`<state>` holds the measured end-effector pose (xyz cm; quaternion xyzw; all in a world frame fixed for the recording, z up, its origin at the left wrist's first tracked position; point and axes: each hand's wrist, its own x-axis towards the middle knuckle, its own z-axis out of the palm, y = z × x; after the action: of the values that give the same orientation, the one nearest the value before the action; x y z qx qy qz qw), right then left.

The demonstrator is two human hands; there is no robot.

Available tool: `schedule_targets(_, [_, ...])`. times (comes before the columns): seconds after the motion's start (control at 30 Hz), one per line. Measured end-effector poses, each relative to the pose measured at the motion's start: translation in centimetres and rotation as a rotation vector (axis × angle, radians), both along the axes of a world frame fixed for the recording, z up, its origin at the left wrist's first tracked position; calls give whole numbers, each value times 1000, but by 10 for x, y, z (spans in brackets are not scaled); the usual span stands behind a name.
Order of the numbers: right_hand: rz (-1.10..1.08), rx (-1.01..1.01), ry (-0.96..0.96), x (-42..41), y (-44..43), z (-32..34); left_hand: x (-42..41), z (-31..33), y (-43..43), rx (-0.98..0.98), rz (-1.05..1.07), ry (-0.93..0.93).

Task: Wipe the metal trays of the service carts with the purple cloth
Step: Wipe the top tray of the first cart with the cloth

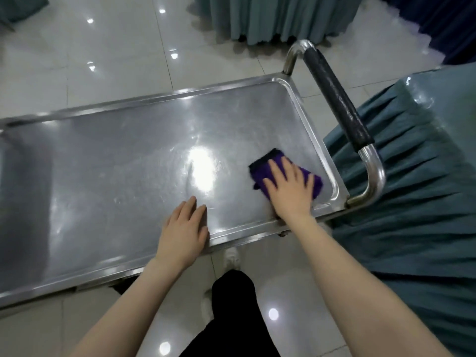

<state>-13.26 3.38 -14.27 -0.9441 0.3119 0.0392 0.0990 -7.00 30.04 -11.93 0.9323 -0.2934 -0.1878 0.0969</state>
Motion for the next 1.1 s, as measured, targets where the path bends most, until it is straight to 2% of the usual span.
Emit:
schedule_targets(0.07, [-154, -13, 31, -30, -31, 1, -7, 0, 11, -11, -12, 10])
schedule_targets(0.13, [-198, -37, 61, -47, -35, 1, -14, -1, 23, -14, -27, 8])
schedule_targets(0.23, [-182, -16, 28, -41, 19, -3, -23, -1, 40, -50, -31, 1])
schedule_targets(0.4, [150, 13, -4, -9, 158, -7, -32, 1, 58, -76, -52, 9])
schedule_targets(0.53, [291, 46, -28, -14, 142, -5, -37, 4, 73, -14, -105, -20])
schedule_targets(0.7, [-28, -23, -7, -57, 43, 4, -45, 4, 95, -17, -73, 6])
schedule_targets(0.77, [-126, -31, 18, -63, 35, 4, -48, 3, 104, -22, -49, 8])
schedule_targets(0.83, [-139, -17, -13, -57, 63, 2, -48, 4, 117, -26, -19, 0])
schedule_targets(1.0, [283, -7, -128, -19, 212, -6, -51, 5, 145, -7, 17, -18])
schedule_targets(1.1, [478, 37, -115, -3, 246, -9, -47, 6, 159, 3, 80, -54])
